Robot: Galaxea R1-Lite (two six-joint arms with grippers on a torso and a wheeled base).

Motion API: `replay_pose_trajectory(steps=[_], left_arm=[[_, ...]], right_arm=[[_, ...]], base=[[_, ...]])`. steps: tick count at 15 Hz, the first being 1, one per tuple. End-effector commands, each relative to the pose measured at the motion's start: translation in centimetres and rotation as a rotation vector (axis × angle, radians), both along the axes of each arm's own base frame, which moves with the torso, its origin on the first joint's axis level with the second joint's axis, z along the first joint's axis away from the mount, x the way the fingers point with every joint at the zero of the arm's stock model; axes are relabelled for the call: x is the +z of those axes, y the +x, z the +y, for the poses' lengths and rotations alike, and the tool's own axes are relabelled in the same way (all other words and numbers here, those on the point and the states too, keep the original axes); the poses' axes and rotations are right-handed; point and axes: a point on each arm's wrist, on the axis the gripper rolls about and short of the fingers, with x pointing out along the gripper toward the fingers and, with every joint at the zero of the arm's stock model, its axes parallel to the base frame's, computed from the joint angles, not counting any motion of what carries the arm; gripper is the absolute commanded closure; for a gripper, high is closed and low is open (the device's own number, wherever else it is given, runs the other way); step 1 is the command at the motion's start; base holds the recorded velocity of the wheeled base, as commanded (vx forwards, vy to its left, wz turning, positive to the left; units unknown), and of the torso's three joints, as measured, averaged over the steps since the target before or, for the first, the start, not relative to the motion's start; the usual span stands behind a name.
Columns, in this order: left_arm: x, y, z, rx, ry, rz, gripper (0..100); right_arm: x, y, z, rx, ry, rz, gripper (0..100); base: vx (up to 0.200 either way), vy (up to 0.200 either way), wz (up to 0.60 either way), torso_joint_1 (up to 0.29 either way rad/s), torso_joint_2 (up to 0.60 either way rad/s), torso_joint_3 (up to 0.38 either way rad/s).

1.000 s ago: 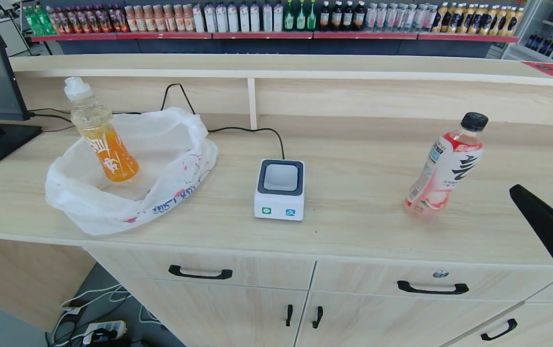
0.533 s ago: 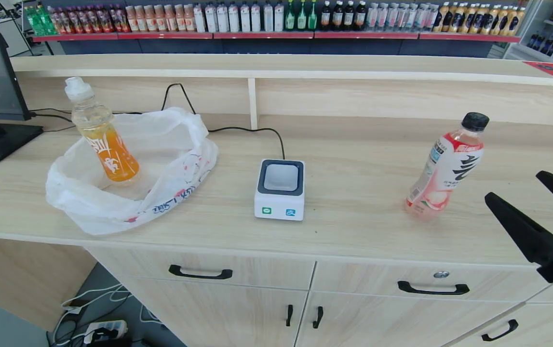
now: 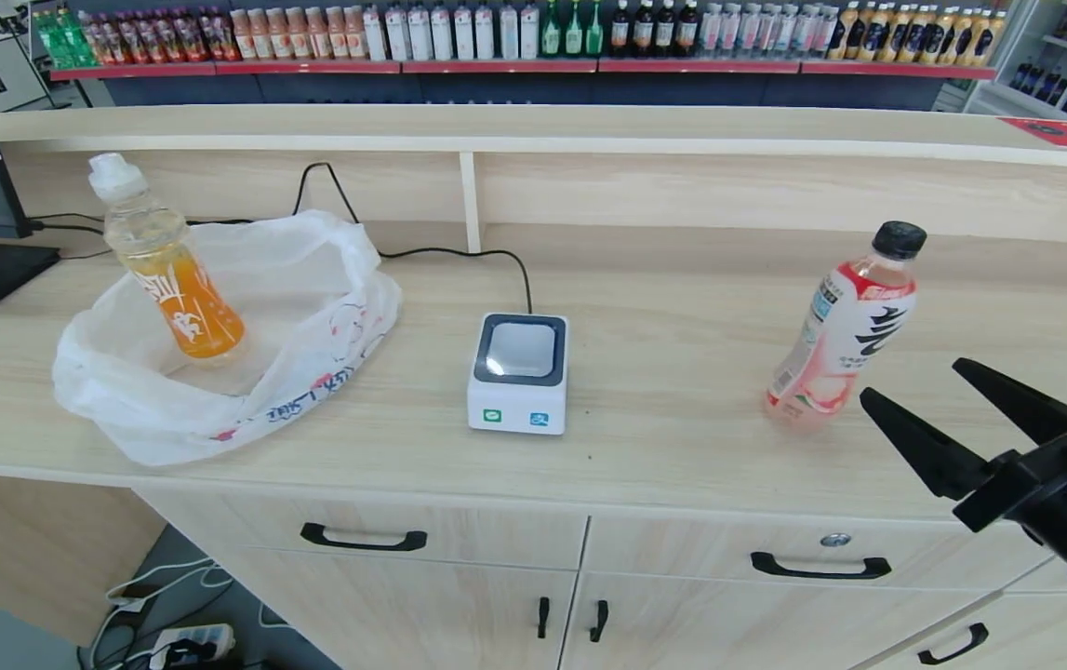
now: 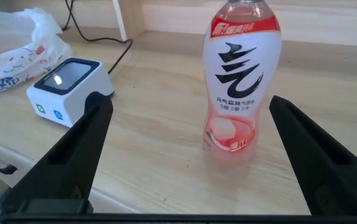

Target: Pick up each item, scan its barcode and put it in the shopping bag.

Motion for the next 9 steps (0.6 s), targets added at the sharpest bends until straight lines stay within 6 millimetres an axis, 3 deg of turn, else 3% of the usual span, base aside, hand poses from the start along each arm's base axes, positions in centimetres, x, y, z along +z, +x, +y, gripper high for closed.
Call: replay_pose_trajectory(steps=[1, 9], left_arm=[[0.0, 0.0, 0.0, 0.001, 0.0, 0.0, 100], [0.0, 0.0, 0.0, 0.001, 0.0, 0.0, 100]], right_arm=[[-0.6, 0.6, 0.1, 0.001, -0.008, 0.032, 0], [-1.2, 2.2, 0.3, -0.008, -0.022, 0.066, 0]], base=[[0.0, -0.2, 0.0, 0.022, 0.01, 0.002], [0.0, 0.0, 0.0, 0.0, 0.0, 0.0]])
